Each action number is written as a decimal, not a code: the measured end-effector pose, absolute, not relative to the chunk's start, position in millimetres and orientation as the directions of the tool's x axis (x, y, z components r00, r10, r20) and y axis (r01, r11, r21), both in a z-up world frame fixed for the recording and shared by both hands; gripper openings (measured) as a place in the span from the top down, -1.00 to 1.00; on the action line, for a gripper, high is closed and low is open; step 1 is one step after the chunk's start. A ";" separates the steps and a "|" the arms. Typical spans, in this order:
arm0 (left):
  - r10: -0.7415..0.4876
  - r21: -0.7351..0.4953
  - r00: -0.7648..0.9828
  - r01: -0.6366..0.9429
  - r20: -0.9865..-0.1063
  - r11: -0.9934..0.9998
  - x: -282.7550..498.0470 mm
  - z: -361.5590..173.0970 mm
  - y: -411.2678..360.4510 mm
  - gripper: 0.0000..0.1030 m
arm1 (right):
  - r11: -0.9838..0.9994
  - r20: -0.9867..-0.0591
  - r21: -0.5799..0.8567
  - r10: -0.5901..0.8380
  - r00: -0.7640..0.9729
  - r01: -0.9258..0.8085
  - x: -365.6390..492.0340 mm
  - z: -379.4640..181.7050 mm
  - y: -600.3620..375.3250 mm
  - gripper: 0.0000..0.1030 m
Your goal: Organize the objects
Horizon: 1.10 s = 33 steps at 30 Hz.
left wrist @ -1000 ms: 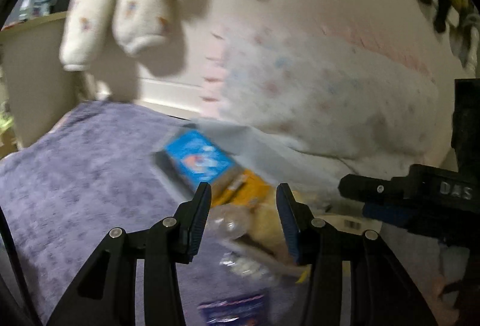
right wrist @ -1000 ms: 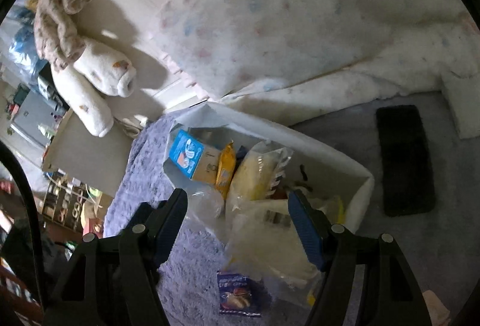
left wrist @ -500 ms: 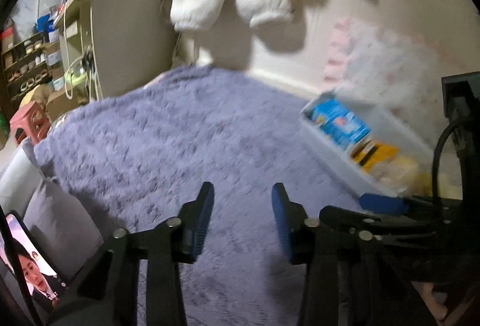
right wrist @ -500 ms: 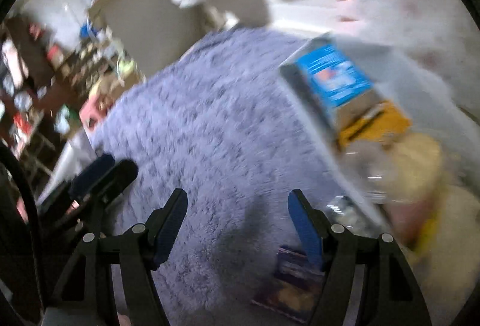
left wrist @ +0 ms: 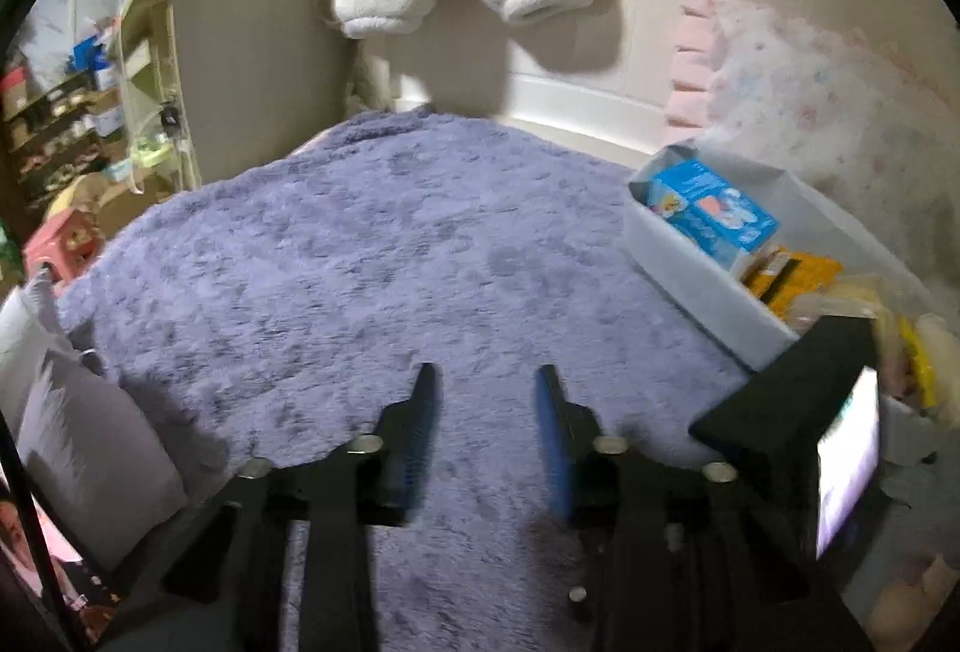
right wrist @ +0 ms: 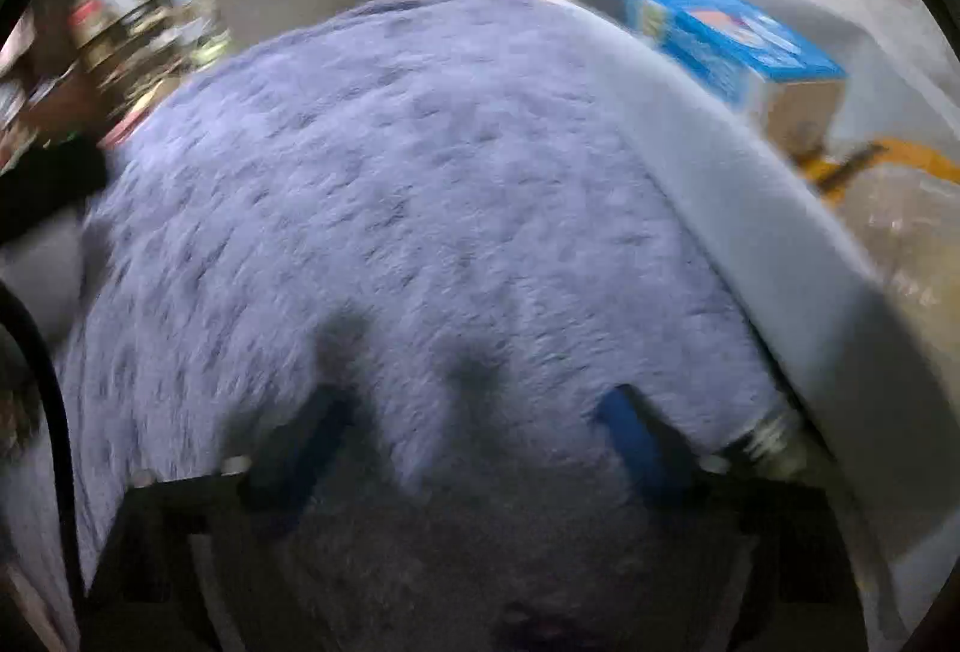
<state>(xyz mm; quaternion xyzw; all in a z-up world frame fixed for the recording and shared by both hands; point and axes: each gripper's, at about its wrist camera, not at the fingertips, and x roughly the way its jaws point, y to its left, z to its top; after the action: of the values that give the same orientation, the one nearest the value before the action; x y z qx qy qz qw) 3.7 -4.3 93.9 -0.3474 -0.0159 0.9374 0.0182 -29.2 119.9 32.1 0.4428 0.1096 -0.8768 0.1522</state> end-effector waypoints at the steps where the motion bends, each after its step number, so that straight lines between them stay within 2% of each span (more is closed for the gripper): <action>1: 0.038 -0.038 -0.755 -0.017 -0.655 -0.999 2.9 93.2 -4.6 0.45 | -0.929 -0.803 -0.095 -0.140 -0.579 0.357 -26.8 33.9 115.4 -0.97; 3: 0.045 -0.056 -0.745 -0.010 -0.665 -0.998 1.3 92.7 -5.3 0.45 | -0.931 -0.803 -0.097 -0.136 -0.580 0.352 -27.4 36.5 114.8 -0.99; 5: 0.049 -0.068 -0.744 -0.004 -0.667 -0.998 0.8 93.2 -3.7 0.44 | -0.935 -0.814 -0.039 -0.176 -0.554 0.353 -31.7 37.0 119.9 -1.00; 9: -0.091 0.035 -0.732 0.092 -0.675 -0.995 1.0 92.1 8.6 0.40 | -0.934 -0.813 -0.038 -0.177 -0.554 0.355 -34.1 38.5 127.3 -1.00; 14: -0.163 0.032 -0.703 0.197 -0.693 -0.980 -3.2 89.6 -5.8 0.35 | -0.934 -0.814 -0.037 -0.178 -0.553 0.355 -33.8 40.0 124.7 -1.00; 16: -0.143 -0.001 -0.708 0.200 -0.692 -0.980 -2.5 89.6 -9.5 0.33 | -0.934 -0.814 -0.037 -0.178 -0.553 0.355 -34.6 40.4 125.8 -1.00; 19: -0.073 -0.020 -0.706 0.122 -0.705 -0.992 -6.2 87.4 -4.1 0.31 | -0.934 -0.814 -0.037 -0.178 -0.553 0.355 -33.9 39.8 126.0 -1.00; 21: 0.059 -0.145 -0.687 0.068 -0.724 -0.987 -8.5 86.8 -9.9 0.37 | -0.934 -0.814 -0.037 -0.178 -0.553 0.355 -33.9 40.8 126.1 -1.00; 23: 0.118 -0.219 -0.696 0.058 -0.708 -0.974 -7.1 87.4 -14.8 0.39 | -0.935 -0.813 -0.025 -0.188 -0.551 0.355 -29.6 34.3 132.2 -1.00; 25: 0.126 -0.213 -0.741 0.024 -0.659 -0.977 -1.9 94.3 -11.9 0.28 | -0.935 -0.813 -0.025 -0.188 -0.551 0.355 -26.5 33.2 132.9 -1.00; 29: 0.050 -0.125 -0.793 0.033 -0.607 -0.992 11.3 109.6 1.5 0.25 | -0.935 -0.813 -0.016 -0.194 -0.549 0.355 -30.3 37.1 136.4 -1.00; 30: 0.052 -0.121 -0.804 0.025 -0.593 -0.992 13.1 111.4 3.2 0.09 | -0.935 -0.813 -0.014 -0.196 -0.549 0.354 -30.5 37.8 137.4 -1.00; 31: 0.071 -0.132 -0.813 0.007 -0.577 -0.991 14.3 113.6 4.9 -0.15 | -0.935 -0.814 -0.016 -0.194 -0.548 0.355 -31.3 38.6 138.0 -1.00; 33: 0.064 -0.119 -0.830 0.002 -0.553 -0.993 18.7 119.3 9.1 -0.27 | -0.934 -0.813 -0.036 -0.179 -0.554 0.355 -31.9 40.1 137.4 -1.00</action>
<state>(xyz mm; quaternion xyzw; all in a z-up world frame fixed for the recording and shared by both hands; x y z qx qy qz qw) 18.7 9.1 119.3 -0.2908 -0.0574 0.9549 0.0163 -31.9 137.4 40.1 0.4468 0.0986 -0.8760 0.1526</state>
